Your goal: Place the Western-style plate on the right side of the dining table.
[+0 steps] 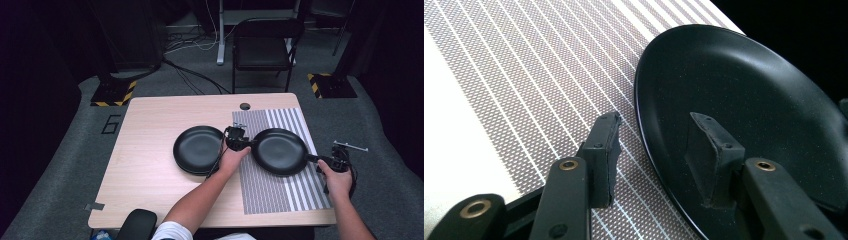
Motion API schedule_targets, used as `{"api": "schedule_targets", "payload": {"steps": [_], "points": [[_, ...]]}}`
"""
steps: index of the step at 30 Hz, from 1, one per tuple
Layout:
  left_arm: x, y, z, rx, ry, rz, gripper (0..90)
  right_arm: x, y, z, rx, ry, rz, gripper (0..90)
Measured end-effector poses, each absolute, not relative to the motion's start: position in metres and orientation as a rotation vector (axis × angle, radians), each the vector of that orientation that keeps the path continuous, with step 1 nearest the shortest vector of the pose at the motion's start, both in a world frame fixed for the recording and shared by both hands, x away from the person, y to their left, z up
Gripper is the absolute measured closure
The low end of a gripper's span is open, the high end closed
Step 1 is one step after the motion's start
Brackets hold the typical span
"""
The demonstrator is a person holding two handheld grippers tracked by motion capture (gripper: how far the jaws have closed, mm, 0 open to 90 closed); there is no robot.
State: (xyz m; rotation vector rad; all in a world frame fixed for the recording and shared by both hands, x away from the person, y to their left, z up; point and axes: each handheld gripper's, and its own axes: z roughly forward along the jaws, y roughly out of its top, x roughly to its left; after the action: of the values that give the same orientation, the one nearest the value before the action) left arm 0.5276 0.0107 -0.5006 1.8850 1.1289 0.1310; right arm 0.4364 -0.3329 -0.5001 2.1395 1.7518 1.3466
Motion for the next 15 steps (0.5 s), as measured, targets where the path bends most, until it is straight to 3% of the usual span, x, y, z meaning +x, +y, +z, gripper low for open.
{"api": "schedule_targets", "payload": {"steps": [15], "points": [[0.524,0.028,-0.493,1.88,1.124,0.158,52.0,0.427,-0.336,-0.487,2.052,1.763,1.375,59.8]]}}
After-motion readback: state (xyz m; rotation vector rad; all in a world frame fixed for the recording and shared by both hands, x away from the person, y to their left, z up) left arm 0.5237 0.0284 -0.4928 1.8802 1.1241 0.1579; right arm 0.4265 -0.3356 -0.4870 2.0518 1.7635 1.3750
